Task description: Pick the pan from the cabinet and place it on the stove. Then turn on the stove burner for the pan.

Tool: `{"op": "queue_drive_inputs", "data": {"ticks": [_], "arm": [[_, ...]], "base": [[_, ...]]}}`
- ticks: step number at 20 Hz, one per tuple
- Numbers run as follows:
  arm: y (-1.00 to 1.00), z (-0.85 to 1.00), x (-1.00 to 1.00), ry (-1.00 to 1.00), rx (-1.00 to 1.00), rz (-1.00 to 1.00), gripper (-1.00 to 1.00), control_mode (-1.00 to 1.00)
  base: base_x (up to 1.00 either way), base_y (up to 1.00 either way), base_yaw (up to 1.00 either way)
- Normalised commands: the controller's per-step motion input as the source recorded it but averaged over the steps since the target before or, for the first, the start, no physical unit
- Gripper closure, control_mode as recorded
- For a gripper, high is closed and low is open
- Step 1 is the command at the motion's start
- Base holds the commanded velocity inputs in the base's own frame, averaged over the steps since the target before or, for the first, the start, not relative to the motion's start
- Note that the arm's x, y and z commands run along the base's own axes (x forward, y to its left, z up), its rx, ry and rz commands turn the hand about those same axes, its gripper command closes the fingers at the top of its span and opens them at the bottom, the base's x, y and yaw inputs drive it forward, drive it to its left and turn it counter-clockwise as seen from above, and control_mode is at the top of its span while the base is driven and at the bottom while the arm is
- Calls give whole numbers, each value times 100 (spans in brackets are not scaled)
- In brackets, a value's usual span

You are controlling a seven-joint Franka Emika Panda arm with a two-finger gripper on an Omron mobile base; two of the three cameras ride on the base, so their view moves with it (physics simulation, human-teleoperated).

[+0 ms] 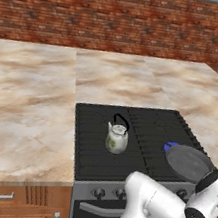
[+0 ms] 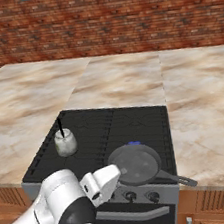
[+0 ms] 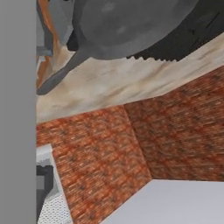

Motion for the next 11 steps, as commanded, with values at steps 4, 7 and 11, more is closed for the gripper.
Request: {"op": "queue_drive_inputs", "data": {"ticks": [4,7,11], "arm": [[29,20,-26,0,-3,2,-100,-100],[25,18,-21,0,-1,3,-100,-100],[15,27,-17,-5,-1,1,-100,-100]], "base": [[0,0,0],[0,0,0],[0,0,0]]}}
